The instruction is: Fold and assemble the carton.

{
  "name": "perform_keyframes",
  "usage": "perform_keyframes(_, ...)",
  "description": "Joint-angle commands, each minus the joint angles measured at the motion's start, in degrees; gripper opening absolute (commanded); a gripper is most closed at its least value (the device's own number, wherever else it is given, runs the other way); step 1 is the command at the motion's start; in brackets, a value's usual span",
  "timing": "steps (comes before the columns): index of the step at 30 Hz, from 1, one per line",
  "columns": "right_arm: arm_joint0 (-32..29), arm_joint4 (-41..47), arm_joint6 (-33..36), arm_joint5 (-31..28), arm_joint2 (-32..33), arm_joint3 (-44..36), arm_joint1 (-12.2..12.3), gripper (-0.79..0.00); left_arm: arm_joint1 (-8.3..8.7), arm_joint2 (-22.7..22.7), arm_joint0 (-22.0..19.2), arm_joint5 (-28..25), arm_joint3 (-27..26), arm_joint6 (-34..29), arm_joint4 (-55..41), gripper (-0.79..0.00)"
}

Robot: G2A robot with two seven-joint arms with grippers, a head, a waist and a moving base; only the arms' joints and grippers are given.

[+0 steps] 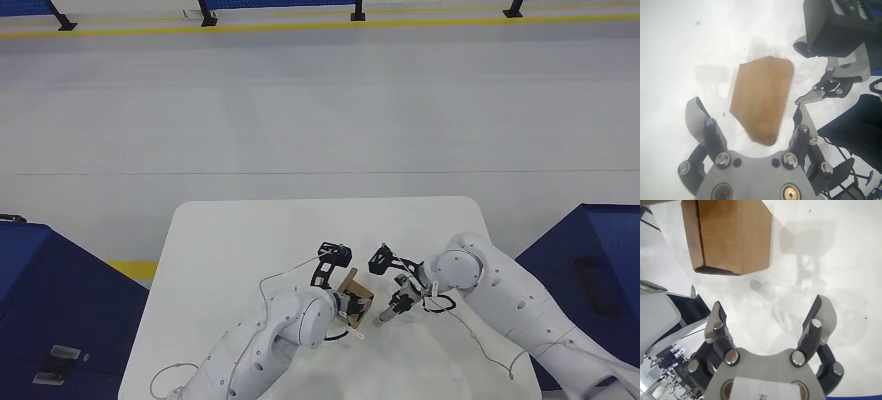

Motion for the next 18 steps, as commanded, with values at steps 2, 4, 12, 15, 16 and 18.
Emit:
perform_keyframes(2,0.0,0.2,0.1,-0.1,0.2,0.1,0.0,0.000,-0.33,0.1,-0.5,0.3,0.1,-0.5,-0.1,-0.099)
perform_keyframes(4,0.0,0.2,0.2,0.0,0.3,0.1,0.1,0.000,-0.52,-0.7,-0.4,-0.5,-1.0,-0.7,-2.7,-0.071)
perform_keyframes(12,-0.1,1.9,1.3,0.3,0.8,0.3,0.2,0.000,0.05,-7.7,1.0,-7.2,-8.5,-1.8,-14.6,0.000)
perform_keyframes(15,0.0,2.0,1.4,0.3,0.9,0.3,0.2,0.000,0.05,-7.7,1.0,-7.2,-8.5,-1.8,-14.6,0.000)
perform_keyframes(16,0.0,2.0,1.4,0.3,0.9,0.3,0.2,0.000,0.05,-7.7,1.0,-7.2,-8.5,-1.8,-14.6,0.000)
perform_keyframes(18,0.0,2.0,1.4,0.3,0.9,0.3,0.2,0.000,0.05,-7.7,1.0,-7.2,-8.5,-1.8,-14.6,0.000)
